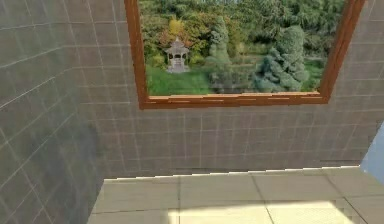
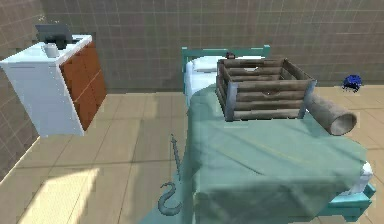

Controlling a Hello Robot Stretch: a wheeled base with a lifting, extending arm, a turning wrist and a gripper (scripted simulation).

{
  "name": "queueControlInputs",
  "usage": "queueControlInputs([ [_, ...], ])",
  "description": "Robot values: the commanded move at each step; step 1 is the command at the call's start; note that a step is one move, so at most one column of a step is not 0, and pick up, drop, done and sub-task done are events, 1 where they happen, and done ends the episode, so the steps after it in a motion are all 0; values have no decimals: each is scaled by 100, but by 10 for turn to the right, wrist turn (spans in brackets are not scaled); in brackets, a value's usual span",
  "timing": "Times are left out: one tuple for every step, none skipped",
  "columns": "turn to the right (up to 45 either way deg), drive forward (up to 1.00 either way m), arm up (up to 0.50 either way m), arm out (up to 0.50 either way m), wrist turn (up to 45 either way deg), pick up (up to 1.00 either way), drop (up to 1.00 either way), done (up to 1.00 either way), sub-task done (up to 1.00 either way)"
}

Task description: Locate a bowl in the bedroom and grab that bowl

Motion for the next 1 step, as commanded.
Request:
queueControlInputs([
  [0,20,0,0,0,0,0,0,0],
])
